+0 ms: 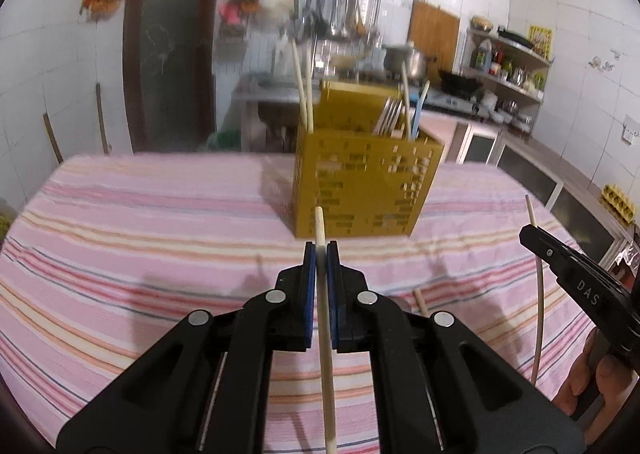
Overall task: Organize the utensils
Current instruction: 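Carry the chopstick upright with the left tool while the right tool carries its chopstick over the holder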
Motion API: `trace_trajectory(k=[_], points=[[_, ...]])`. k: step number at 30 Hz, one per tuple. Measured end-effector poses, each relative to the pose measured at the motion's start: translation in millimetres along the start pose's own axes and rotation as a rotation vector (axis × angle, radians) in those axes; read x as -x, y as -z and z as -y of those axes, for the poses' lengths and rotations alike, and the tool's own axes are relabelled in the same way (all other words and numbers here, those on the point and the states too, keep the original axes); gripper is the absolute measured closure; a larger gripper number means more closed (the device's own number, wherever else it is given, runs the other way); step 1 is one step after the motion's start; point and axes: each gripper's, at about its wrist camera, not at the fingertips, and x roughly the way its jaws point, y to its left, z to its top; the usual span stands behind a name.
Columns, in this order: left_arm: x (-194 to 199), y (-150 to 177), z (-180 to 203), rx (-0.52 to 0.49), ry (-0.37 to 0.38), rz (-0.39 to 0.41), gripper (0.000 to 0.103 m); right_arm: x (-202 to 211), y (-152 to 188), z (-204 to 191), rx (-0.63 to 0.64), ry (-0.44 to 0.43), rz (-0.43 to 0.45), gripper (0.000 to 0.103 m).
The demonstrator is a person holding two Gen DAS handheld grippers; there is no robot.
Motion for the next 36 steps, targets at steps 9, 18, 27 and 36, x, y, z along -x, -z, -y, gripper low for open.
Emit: trace_trajectory(k=[9,18,27,36], points=[[35.7,-7.7,3.5,-0.040,-0.055,0.139,0.099,29.5,-4.2,-14.4,0.040,-0.026,0.169,0.097],[54.7,-10.3,6.2,-0.063,-0.080,0.225,0.099,49.4,-4.4,-20.8,0.057,-0.045,0.286,0.097],[64.8,-10.2,5.8,-0.067,-0.080,0.254,0.099,51.0,-5.0,-23.0,0.077,-0.049,0.295,0.097],[77.7,-25.6,8.7,-0.062,-0.058,0.280,0.099,51.6,-17.7,-20.0,0.053,-0.050,0.298,0.097]])
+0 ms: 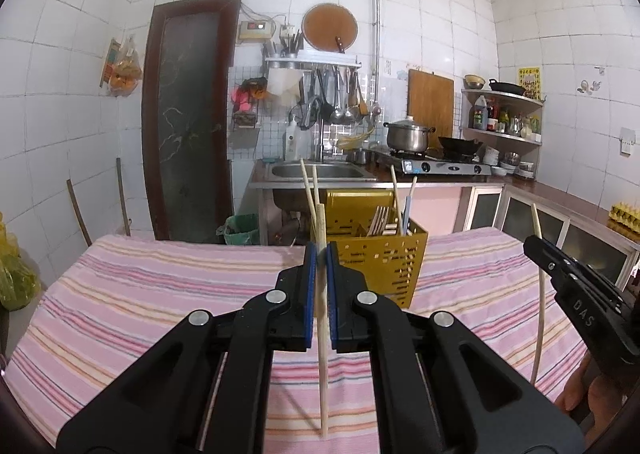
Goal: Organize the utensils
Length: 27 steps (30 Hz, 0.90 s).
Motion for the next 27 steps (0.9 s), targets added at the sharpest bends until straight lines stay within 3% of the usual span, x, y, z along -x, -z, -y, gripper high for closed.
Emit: trace_trajectory(k=[9,19,24,27], points=[[-16.3,-70.7,-0.9,-0.003,0.020,0.068,0.099,-25.9,-57.2,-0.9,-0.028,-0.068,0.063,0.097],[-60.2,-152.7,5.3,-0.029,0.009,0.202,0.099,-113.5,-123.5,-3.2,-0.075,-0.110,0.117,0.097],[-88.3,-159.4,-8.6,-0.002,-0.003,0.182,0.099,-146.1,-127.0,-9.9,-0.053,-0.106,0.123,0.097],[-109.2,-145.5,-25.1,0.030,-0.012,0.101,0.099,-154.1,-116.6,-7.5,-0.061,-0.110,0.090,0.097]])
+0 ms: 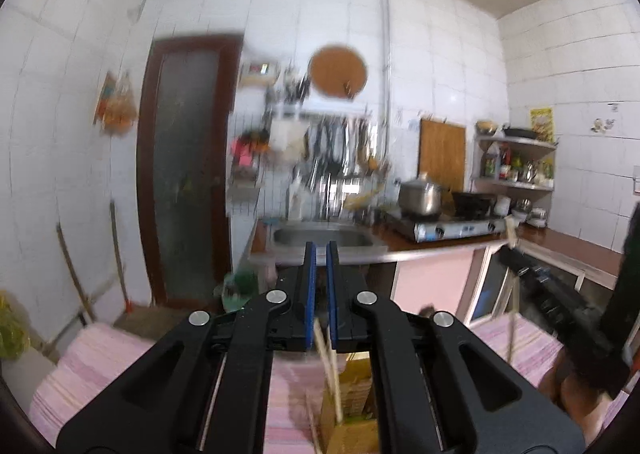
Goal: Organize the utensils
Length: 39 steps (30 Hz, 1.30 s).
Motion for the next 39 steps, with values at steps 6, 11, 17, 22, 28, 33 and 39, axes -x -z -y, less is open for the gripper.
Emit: trace_trajectory(k=[6,11,17,22,28,33,39], points=[[-39.1,64.6,-32.4,0.061,-0.036,-0.247,0.069,8.5,30.4,11.1,0.060,0.069,-0.080,0.097],[-50.3,131.6,-38.2,0.092,-0.007,-0.448,0.059,17.7,55.5,35.1,0.047,0.136,-0.168,0.097],[-46.8,206.8,-26.5,0.078,-0.003,-0.622,0.050,32.6,85.7,63.3,0.007,0.206,-0.258,0.097],[-46.8,232.4,-6.8,0.031,0.011,-0.693,0.050,36.5,100.5,74.2,-0.020,0.248,-0.340,0.097],[-56.2,249.5,3.2,-0.006,-0.008,-0.718,0.052,42.5,123.7,79.5,-0.051,0.269,-0.445,0.097],[-59.3,252.5,2.5,-0.006,-0.018,-0.722,0.066,50.8,136.2,81.6,-0.059,0.269,-0.450,0.097],[-55.4,252.4,5.5,-0.004,-0.023,-0.714,0.098,55.8,133.5,75.9,-0.050,0.253,-0.433,0.097]])
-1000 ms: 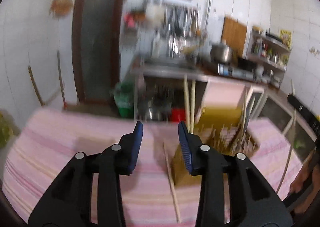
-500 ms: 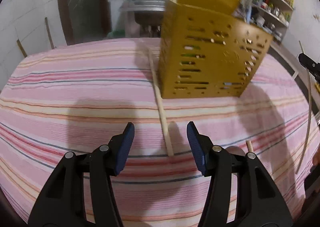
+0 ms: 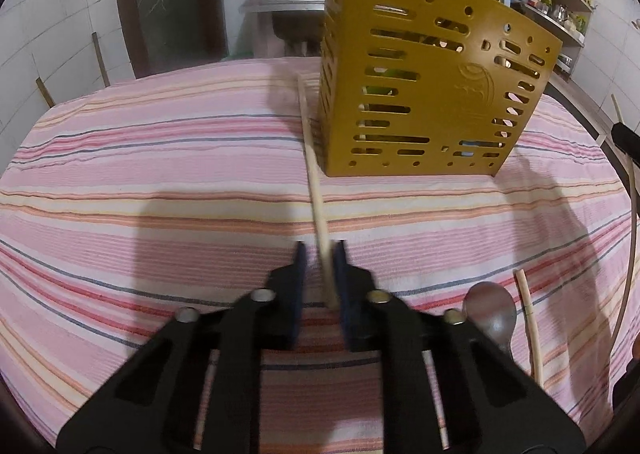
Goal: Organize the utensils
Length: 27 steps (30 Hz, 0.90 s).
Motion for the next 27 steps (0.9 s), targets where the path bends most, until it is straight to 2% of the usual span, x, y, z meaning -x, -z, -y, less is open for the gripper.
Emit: trace_trajectory(k=[3,8,14,20,27], points=[[7.7,-0.4,-3.5,0.003,-0.006,0.011,0.098,0.4,-1.9,-5.2,0.012,-0.007,0.005,0.097],[37.3,-0.3,-10.0,-0.014,-0.046,0.087,0.098,-0.9,-0.1,-8.5,0.023,-0.010,-0.002,0.097],[86.0,-3.6,-21.2,-0.025,-0.094,0.223,0.098,4.2,-4.9,-13.0,0.038,0.003,0.019,0.097],[135.5,-20.6,-39.7,0.016,-0.084,0.327,0.098,11.7,-9.0,-17.1,0.055,0.016,0.042,0.097],[172.8,-50.0,-58.2,0.016,-0.056,0.402,0.098,25.8,-18.4,-24.7,0.065,-0.026,0.102,0.097]])
